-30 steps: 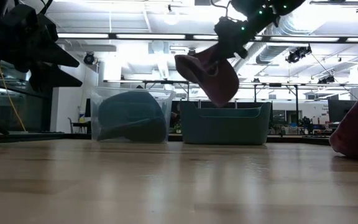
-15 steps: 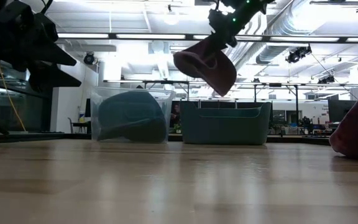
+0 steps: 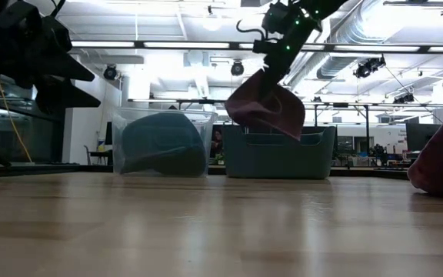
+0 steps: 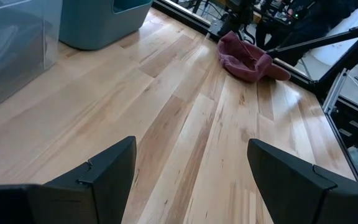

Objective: Pick & Place hat
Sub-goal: Put the top red cap into the blue bin

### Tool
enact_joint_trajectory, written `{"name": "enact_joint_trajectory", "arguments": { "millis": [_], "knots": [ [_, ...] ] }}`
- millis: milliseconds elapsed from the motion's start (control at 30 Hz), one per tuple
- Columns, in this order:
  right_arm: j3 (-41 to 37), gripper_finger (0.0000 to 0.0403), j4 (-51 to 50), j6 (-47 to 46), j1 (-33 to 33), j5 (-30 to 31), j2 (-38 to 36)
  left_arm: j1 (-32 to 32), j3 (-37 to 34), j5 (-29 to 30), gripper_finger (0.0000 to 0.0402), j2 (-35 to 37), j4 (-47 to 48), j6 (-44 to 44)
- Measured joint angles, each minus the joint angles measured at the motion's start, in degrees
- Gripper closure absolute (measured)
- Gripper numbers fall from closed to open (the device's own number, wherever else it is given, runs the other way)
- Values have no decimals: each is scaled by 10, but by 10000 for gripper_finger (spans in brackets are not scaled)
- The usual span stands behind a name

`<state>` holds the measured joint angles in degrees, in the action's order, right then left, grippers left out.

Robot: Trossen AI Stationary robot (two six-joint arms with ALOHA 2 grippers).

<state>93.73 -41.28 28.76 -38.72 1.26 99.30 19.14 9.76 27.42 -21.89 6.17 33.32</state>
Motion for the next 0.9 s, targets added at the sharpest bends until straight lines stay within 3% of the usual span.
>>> {"name": "enact_joint_trajectory", "arguments": {
  "millis": [367, 900],
  "knots": [
    [0, 393, 10, 60, -12, 48, 28, 0, 0, 0, 110, 0, 0, 0],
    [0, 393, -36, 87, -1, 26, 75, 0, 0, 0, 110, 0, 0, 0]
  ]
}}
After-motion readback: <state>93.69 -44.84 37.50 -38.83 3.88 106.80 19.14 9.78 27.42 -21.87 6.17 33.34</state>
